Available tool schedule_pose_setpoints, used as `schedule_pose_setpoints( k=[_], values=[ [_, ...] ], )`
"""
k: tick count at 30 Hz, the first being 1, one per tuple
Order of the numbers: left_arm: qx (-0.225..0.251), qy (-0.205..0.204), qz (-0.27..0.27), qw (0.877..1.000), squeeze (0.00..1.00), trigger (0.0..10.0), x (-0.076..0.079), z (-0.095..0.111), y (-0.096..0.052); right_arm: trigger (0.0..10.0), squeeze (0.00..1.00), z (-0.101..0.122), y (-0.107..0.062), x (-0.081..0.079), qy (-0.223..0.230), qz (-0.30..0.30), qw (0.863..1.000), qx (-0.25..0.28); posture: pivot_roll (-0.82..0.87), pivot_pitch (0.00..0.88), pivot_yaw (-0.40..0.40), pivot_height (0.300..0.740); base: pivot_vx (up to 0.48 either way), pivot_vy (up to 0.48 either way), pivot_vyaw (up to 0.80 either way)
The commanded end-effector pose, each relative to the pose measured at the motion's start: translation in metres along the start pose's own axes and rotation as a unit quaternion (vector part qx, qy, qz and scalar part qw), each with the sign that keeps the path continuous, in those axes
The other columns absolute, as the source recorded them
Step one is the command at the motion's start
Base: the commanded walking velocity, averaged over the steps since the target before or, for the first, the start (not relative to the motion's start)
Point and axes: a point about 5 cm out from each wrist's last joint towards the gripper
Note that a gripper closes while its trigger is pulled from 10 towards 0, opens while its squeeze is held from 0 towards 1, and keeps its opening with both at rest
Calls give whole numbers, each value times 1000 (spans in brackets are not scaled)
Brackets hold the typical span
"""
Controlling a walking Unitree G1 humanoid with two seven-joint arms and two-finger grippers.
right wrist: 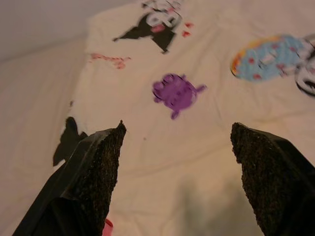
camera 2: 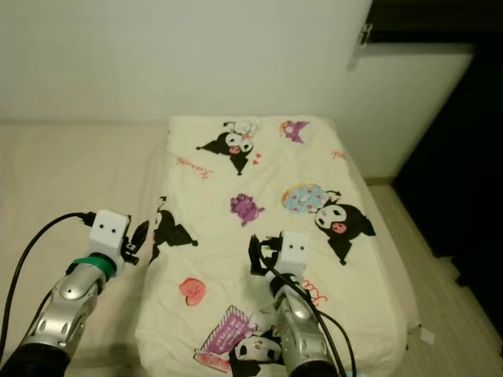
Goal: Clean up the room
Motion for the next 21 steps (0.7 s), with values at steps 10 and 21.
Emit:
schedule_pose_setpoints(
  k=[10, 21],
  values=[
    [-12, -3, 5, 1000, 0, 10000, -6, -8, -6, 10000, 0, -15, -2, -2, -46, -2, 998, -46, 79, 0, 44, 740, 0, 0, 0],
    [-22, -7, 17, 1000, 0, 10000, -10, -15, -11, 10000, 0, -18, -2, 0, -56, 8, 997, -49, 67, 0, 43, 740, 0, 0, 0]
  ],
)
Point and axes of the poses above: a point about 5 cm out from each wrist's last joint towards the gripper, its own y axis pointing out of the wrist towards the gripper, its own z axis along the axis of the wrist's last joint, x = y × z, and after that the axes turned 14 degrees about -y, right-handed
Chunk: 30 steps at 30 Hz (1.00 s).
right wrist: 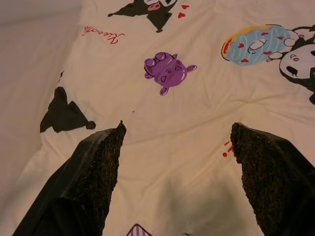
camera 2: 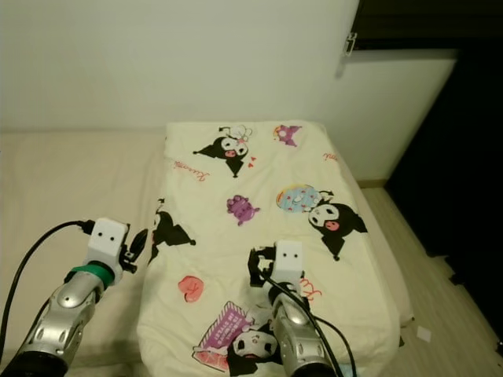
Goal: Clean up the room
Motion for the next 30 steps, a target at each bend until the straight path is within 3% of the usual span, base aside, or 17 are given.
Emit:
schedule_pose_setpoints(
  k=[1, 30],
  values=[
    [-5, -7, 7, 1000, 0, 10000, -2, -4, -2, 10000, 0, -4, -1, -1, -2, 3, 1000, -7, 67, 0, 43, 740, 0, 0, 0],
    [-15, -33, 7, 999, 0, 10000, 5, -9, -5, 10000, 0, -8, -5, 0, -14, -3, 1000, -17, 53, 0, 22, 740, 0, 0, 0]
  ],
)
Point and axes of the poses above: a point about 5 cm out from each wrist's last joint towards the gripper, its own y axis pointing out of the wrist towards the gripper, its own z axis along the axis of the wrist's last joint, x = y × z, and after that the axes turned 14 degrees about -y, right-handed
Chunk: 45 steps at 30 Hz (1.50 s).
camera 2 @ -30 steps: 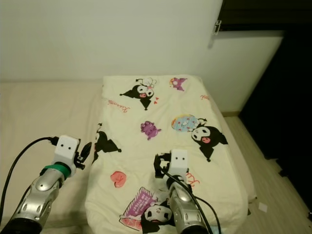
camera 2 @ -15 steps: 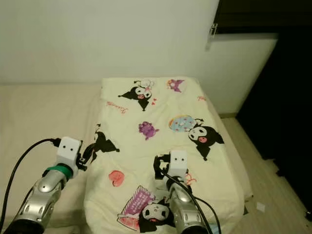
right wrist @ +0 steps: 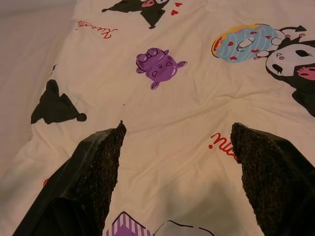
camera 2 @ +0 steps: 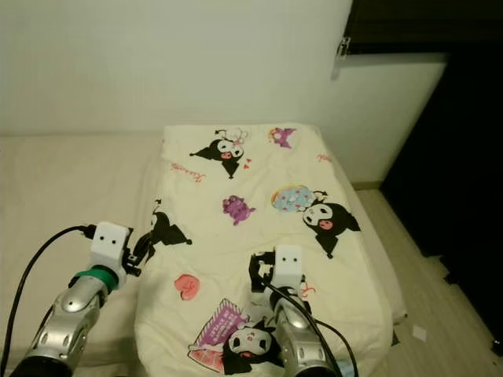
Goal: Clean up the room
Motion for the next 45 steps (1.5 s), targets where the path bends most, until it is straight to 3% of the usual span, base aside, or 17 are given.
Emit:
schedule_pose_setpoints(
  k=[1, 10, 45],
  values=[
    [-8, -2, 8, 1000, 0, 10000, -3, -3, -2, 10000, 0, -4, -2, -1, 2, -1, 1000, -9, 53, 0, 22, 740, 0, 0, 0],
    [-10, -6, 9, 1000, 0, 10000, -2, -4, -4, 10000, 0, -4, -2, -1, 1, -2, 1000, -10, 54, 0, 18, 740, 0, 0, 0],
    [-10, -9, 16, 1000, 0, 10000, -3, -4, -4, 10000, 0, -4, -1, -1, -9, 6, 1000, -16, 50, 0, 8, 740, -249, 0, 0]
  ],
)
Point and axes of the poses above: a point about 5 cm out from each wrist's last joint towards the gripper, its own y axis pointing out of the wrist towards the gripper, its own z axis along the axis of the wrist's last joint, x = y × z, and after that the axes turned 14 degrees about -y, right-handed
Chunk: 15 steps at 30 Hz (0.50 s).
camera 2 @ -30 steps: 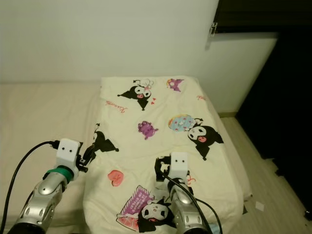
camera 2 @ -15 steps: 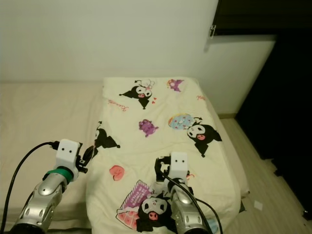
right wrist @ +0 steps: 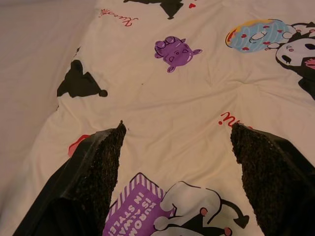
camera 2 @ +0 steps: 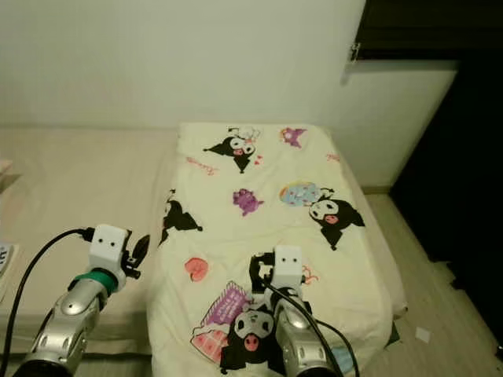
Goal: Clean up the room
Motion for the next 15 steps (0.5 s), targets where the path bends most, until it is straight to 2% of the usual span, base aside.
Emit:
schedule_pose_setpoints(
  k=[1, 11, 15],
  values=[
    [-5, -2, 5, 1000, 0, 10000, -2, -1, -1, 10000, 0, -3, 0, -2, -1, 5, 1000, -8, 50, 0, 8, 740, -244, 0, 0],
    [-6, -3, 6, 1000, 0, 10000, -2, -2, -1, 10000, 0, -3, -1, -2, -3, 6, 1000, -10, 49, 0, 7, 740, -243, 0, 0],
    [-6, -3, 5, 1000, 0, 10000, -1, -2, -2, 10000, 0, -4, -1, -2, -4, 7, 1000, -11, 49, 0, 6, 740, 0, 0, 0]
  ],
)
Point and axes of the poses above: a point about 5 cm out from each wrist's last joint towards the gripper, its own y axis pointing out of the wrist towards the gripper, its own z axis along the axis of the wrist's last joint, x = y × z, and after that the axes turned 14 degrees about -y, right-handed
